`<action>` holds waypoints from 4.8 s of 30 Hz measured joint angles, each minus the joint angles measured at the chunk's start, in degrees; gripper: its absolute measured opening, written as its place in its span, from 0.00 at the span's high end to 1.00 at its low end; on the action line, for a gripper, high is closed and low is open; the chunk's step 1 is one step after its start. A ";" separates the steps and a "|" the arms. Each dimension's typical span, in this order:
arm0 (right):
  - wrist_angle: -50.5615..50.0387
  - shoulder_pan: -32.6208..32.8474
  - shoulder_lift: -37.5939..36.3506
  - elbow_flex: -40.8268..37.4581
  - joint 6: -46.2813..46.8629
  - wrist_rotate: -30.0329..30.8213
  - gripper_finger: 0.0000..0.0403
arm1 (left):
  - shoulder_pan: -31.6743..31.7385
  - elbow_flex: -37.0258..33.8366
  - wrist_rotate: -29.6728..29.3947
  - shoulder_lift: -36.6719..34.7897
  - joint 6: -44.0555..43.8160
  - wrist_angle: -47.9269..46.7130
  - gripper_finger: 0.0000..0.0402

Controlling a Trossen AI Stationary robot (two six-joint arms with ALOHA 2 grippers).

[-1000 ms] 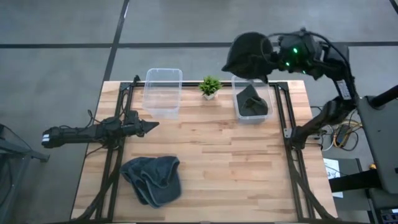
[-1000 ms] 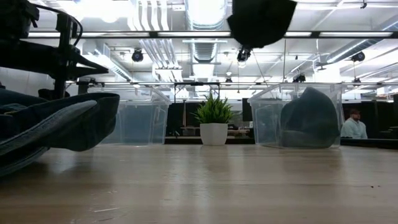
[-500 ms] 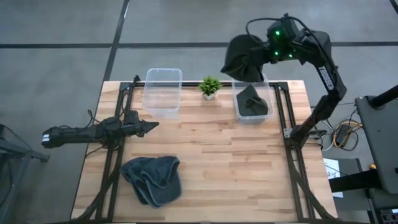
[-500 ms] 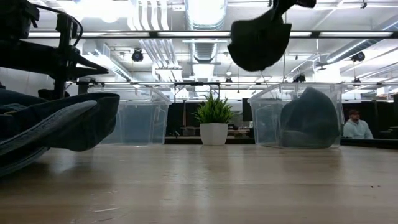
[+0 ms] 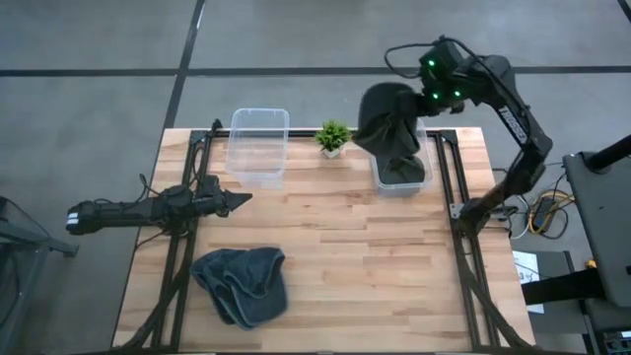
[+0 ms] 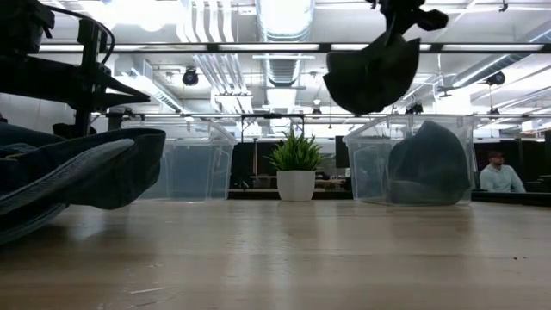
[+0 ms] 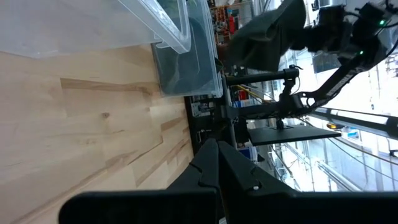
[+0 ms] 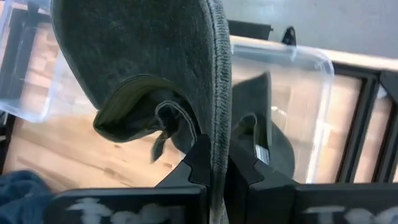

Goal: Pick & Place hat
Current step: Put the gray cap into the right transparent bin, then put the right blue cap into the left transparent bin

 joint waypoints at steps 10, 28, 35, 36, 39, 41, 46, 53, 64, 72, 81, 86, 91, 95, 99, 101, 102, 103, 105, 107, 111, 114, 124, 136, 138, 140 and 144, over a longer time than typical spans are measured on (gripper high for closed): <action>0.03 -2.51 -10.05 -13.83 2.50 -0.85 0.97 | 0.00 0.00 -0.02 0.00 0.13 0.01 1.00; 0.09 -2.45 1.65 -27.78 -5.10 0.80 0.97 | 0.00 0.00 -0.02 0.00 0.17 -1.11 1.00; -0.23 -2.45 9.67 -25.23 -9.55 3.96 0.97 | 0.00 0.00 0.00 0.02 0.15 -2.65 1.00; -0.23 -2.45 10.71 -24.55 -10.12 4.54 0.97 | 0.00 0.00 -0.02 0.02 0.14 -2.64 1.00; -0.16 -2.46 14.07 -22.07 -11.61 5.79 0.97 | 0.00 -0.01 -0.01 0.02 0.13 -2.64 1.00; -0.18 -2.47 16.08 -20.20 -12.66 6.56 0.97 | 0.00 0.00 -0.02 0.02 0.02 -2.63 1.00; -0.05 -2.45 20.23 -15.83 -14.28 6.53 0.97 | 0.00 -0.01 0.38 0.02 -0.07 -2.54 1.00; 0.07 -2.55 21.95 -13.36 -14.02 1.61 0.97 | -0.02 -0.01 1.01 0.02 -0.22 -2.42 1.00; 0.04 -2.80 19.22 -18.70 -11.61 -2.13 0.90 | -0.02 0.00 0.98 0.02 -0.15 -2.46 1.00; 0.05 -2.80 14.42 -19.61 -10.11 -0.81 0.76 | -0.02 0.00 0.95 0.02 -0.07 -2.48 1.00; 0.03 -2.80 3.23 -17.60 -6.95 -0.76 0.64 | -0.02 -0.02 0.92 0.02 -0.06 -2.52 1.00; 0.11 -2.63 -3.33 -14.44 -5.20 -0.58 0.62 | -0.02 0.00 0.89 0.02 -0.06 -2.52 1.00; 0.88 -1.50 -8.96 -9.31 -3.58 -0.27 0.62 | -0.02 0.00 0.85 0.02 -0.07 -2.52 1.00; 4.32 1.07 -11.92 -4.78 -3.45 0.88 0.62 | -0.02 -0.02 0.85 0.02 -0.07 -2.52 1.00; 10.10 5.80 -13.87 -1.33 -3.41 0.30 0.65 | -0.02 -0.01 0.85 0.02 -0.07 -2.50 1.00; 12.76 8.71 -14.15 -0.15 -3.32 0.27 0.67 | -0.02 0.00 0.85 0.00 -0.08 -2.50 1.00; 13.80 10.20 -14.14 0.32 -3.09 0.29 0.69 | -0.02 -0.01 0.85 0.02 -0.09 -2.49 1.00; 14.75 11.72 -13.93 0.56 -2.95 0.38 0.70 | -0.02 -0.01 0.85 0.02 -0.08 -2.48 1.00; 15.58 14.79 -13.38 0.86 -2.95 0.75 0.75 | -0.02 -0.02 0.85 0.02 -0.09 -2.46 1.00; 15.50 17.62 -12.22 0.98 -2.88 0.75 0.81 | -0.02 0.00 0.85 0.02 -0.26 -2.44 1.00; 15.47 22.78 -8.99 0.49 -3.75 0.96 0.95 | -0.02 0.00 0.84 0.02 -1.04 -2.44 1.00; 15.60 25.75 -6.25 0.41 -4.54 1.71 0.97 | -0.02 -0.01 0.85 0.02 -1.42 -2.44 1.00; 25.56 35.62 2.82 0.30 -10.99 1.62 0.98 | -0.02 0.00 1.07 0.00 -1.44 -2.34 1.00; 25.99 41.00 10.59 0.30 -9.90 2.26 0.98 | -0.02 0.01 1.23 0.00 -8.85 -3.10 1.00; 26.01 41.40 11.42 0.28 -9.89 2.28 0.98 | -0.02 0.07 1.27 0.00 -9.75 -3.33 1.00; 25.91 41.71 11.87 0.27 -9.81 2.26 0.98 | -0.02 0.07 1.49 0.00 -10.28 -3.29 1.00; 26.40 41.99 11.85 0.15 -9.35 2.28 0.98 | -0.02 0.57 2.39 0.02 -8.21 -2.59 1.00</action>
